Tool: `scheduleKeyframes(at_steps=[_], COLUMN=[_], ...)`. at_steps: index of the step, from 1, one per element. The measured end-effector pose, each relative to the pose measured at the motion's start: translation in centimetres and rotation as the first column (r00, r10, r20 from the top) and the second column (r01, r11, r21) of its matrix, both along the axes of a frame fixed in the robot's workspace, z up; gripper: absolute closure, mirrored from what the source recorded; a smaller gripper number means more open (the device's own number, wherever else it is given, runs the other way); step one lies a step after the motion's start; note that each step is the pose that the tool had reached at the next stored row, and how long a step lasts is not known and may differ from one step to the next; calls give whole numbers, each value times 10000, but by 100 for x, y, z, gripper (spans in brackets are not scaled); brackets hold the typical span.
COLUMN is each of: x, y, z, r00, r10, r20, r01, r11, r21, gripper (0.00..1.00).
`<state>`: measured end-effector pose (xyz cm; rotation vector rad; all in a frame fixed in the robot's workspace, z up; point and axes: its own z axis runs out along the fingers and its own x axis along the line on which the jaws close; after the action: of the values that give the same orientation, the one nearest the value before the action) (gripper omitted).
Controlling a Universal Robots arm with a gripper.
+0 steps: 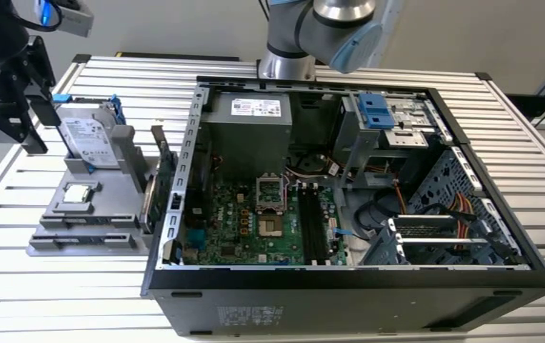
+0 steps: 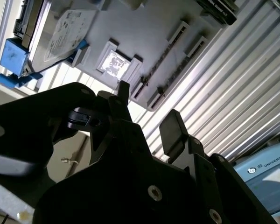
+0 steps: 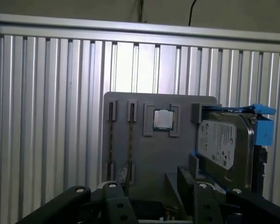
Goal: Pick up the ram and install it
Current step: 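Pick up the ram and move it above insertion slot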
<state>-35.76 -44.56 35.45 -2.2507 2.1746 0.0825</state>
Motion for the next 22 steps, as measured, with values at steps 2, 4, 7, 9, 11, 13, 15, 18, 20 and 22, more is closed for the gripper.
scheduleKeyframes(at_steps=[2, 4, 7, 9, 11, 13, 15, 18, 20, 22], x=[0, 0, 0, 0, 0, 0, 0, 0, 0, 0], y=[0, 0, 0, 0, 0, 0, -1, 0, 0, 0], z=[-16, -32, -57, -74, -89, -104, -118, -142, -157, -172], r00=[10000, 10000, 10000, 10000, 10000, 10000, 10000, 10000, 10000, 10000], r10=[-8, -15, -27, -34, -41, -47, -53, -61, -66, -70], r20=[0, 0, 0, 1, -1, 0, -1, 0, 0, 0], r01=[8, 15, 27, 34, 41, 47, 53, 61, 66, 70], r11=[10000, 10000, 10000, 10000, 10000, 10000, 10000, 10000, 10000, 10000], r21=[0, -1, -1, 0, -1, -1, -1, -1, -1, -1], gripper=[0, 0, 0, 0, 0, 0, 0, 0, 0, 0])
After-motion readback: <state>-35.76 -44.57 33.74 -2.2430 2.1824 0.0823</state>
